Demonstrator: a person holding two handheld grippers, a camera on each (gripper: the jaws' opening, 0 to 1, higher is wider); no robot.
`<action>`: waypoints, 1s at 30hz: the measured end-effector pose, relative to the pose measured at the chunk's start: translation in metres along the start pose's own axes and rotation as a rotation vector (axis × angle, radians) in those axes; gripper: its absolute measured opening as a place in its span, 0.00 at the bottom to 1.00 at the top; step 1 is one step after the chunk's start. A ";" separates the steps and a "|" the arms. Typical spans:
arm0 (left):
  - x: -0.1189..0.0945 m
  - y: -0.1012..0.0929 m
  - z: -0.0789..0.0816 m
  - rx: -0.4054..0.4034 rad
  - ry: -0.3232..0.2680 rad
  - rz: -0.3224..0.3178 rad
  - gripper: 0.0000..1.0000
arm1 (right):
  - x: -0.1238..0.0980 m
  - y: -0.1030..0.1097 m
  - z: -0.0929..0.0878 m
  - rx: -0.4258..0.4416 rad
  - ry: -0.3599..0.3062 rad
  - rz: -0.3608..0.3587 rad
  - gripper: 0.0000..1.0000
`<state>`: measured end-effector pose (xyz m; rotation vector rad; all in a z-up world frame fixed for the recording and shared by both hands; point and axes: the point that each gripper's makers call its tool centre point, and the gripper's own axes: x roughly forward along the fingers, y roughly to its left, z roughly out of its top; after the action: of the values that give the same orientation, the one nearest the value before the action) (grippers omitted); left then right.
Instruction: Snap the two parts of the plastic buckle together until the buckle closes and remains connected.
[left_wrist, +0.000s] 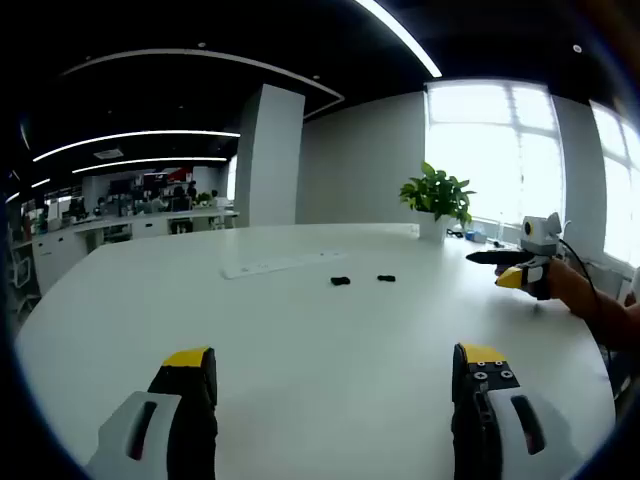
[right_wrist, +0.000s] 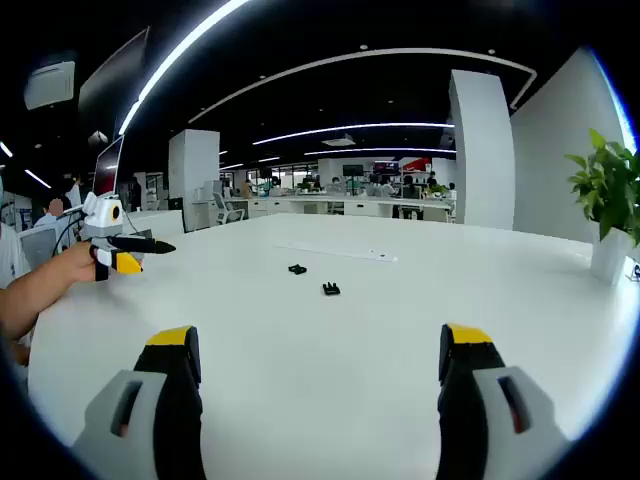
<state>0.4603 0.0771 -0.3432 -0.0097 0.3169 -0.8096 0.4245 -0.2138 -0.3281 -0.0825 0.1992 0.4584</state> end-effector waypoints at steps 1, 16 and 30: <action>0.000 0.000 0.000 -0.001 0.000 0.000 0.99 | 0.001 0.000 -0.001 0.001 0.006 0.003 1.00; 0.000 0.004 0.001 -0.005 -0.003 -0.002 0.96 | 0.000 -0.002 -0.002 0.009 0.009 -0.003 0.86; 0.002 0.004 0.000 -0.010 0.009 -0.013 0.99 | 0.005 0.006 -0.007 0.032 0.024 0.043 0.99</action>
<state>0.4650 0.0784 -0.3445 -0.0177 0.3301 -0.8210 0.4245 -0.2069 -0.3359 -0.0523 0.2321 0.4966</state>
